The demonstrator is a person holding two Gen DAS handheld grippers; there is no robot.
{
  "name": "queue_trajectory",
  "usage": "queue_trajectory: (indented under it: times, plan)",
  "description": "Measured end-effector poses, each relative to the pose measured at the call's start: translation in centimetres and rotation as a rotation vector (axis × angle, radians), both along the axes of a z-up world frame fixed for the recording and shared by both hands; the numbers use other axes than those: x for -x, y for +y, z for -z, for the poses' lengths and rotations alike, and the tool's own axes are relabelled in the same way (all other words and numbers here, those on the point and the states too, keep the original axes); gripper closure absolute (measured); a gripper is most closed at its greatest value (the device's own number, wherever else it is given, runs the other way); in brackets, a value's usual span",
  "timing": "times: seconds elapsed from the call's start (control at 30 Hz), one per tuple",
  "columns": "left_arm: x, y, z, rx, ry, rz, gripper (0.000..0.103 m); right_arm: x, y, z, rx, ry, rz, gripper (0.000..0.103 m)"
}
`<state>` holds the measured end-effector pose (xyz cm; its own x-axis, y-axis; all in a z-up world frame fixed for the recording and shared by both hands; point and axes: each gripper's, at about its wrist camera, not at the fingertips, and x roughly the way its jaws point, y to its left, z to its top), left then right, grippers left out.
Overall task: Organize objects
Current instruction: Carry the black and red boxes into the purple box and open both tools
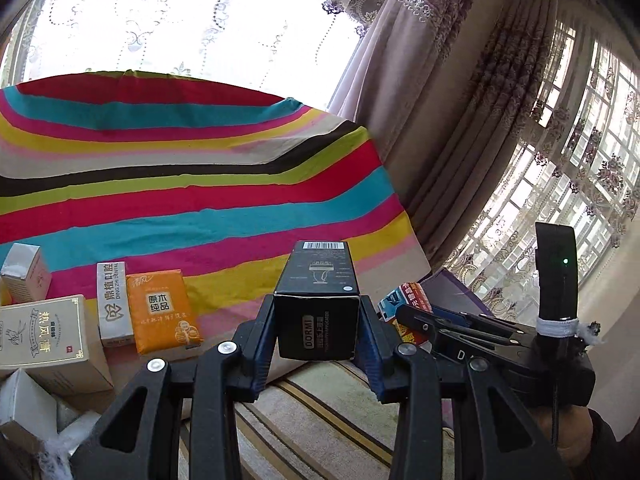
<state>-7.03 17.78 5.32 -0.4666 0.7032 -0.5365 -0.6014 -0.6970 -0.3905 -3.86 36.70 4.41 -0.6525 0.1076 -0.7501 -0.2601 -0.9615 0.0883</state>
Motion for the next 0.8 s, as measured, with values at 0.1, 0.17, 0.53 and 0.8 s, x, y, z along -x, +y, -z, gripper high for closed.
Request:
queue_trajectory:
  times: [0.1,0.17,0.53,0.8]
  plan:
    - [-0.7,2.0,0.1,0.011,-0.01,0.051,0.063,-1.2,2.1,0.4,-0.002,-0.015,0.043,0.071]
    - [-1.1,3.3,0.1,0.018,-0.015,0.081,0.063,-2.1,3.5,0.8,-0.003,-0.023,0.068,0.071]
    - [-3.1,8.4,0.3,0.067,-0.025,0.217,0.063,-5.9,10.8,2.1,-0.002,-0.066,0.233,0.07]
    - [-4.1,10.6,0.4,0.081,-0.025,0.295,0.037,-7.6,14.5,1.1,-0.009,-0.05,0.351,0.048]
